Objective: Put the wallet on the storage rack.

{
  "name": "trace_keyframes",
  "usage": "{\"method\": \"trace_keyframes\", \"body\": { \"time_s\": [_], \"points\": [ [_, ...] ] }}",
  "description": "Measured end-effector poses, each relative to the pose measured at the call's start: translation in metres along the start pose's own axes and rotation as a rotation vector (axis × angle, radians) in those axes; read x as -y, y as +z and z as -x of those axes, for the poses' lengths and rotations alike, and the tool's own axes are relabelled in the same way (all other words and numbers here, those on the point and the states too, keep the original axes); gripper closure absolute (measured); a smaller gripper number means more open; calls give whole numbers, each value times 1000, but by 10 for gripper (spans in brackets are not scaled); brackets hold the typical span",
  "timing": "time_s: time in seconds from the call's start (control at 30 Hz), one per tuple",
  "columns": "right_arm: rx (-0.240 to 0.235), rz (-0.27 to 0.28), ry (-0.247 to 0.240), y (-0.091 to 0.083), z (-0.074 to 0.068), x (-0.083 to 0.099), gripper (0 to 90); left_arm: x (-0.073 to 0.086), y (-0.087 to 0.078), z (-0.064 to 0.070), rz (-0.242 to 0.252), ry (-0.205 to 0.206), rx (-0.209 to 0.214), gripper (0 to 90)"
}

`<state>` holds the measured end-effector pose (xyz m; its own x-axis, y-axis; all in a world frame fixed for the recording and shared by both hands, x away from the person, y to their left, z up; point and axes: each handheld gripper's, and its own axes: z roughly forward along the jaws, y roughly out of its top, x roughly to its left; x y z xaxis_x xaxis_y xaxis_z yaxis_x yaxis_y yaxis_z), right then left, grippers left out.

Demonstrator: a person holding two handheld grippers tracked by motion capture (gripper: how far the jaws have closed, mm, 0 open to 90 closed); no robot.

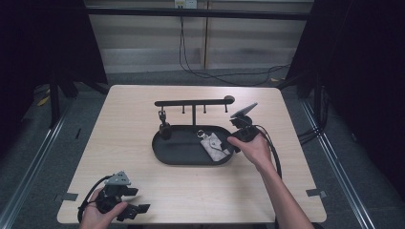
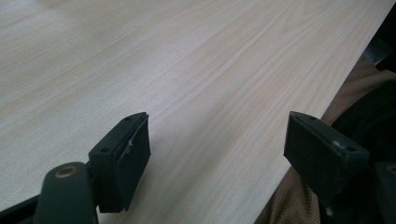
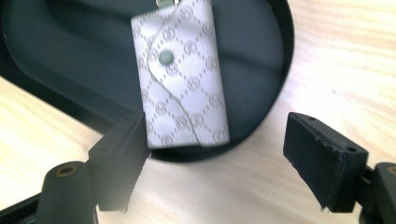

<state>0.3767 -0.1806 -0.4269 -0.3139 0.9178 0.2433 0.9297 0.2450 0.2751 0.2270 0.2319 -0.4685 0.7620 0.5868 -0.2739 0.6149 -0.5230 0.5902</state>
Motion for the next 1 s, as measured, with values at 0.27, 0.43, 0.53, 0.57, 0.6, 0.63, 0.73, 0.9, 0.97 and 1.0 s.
{"method": "trace_keyframes", "body": {
  "time_s": [0.27,0.43,0.53,0.57,0.6,0.63,0.73,0.9,0.97,1.0],
  "points": [
    [2,22,-20,-18,-1,13,222,1,-3,-2,42,-26,-12,219],
    [10,29,-40,-18,2,28,213,1,-5,-3,63,-39,-14,218],
    [16,40,-52,-20,4,37,211,1,-6,-3,76,-45,-13,218],
    [19,44,-51,-21,5,40,211,1,-6,-3,82,-46,-17,219],
    [16,52,-50,-23,6,43,212,1,-7,-3,83,-49,-20,219],
    [14,60,-47,-24,6,46,213,1,-7,-3,86,-50,-23,219],
    [-18,115,-32,-30,10,57,216,2,-8,-4,91,-63,-31,226],
    [-35,168,-18,-31,15,81,230,2,-11,-7,116,-79,-46,232],
    [-40,180,-16,-29,15,90,234,3,-12,-7,123,-87,-51,232],
    [-34,187,-18,-29,15,93,236,3,-12,-7,127,-91,-56,232]
  ]
}}
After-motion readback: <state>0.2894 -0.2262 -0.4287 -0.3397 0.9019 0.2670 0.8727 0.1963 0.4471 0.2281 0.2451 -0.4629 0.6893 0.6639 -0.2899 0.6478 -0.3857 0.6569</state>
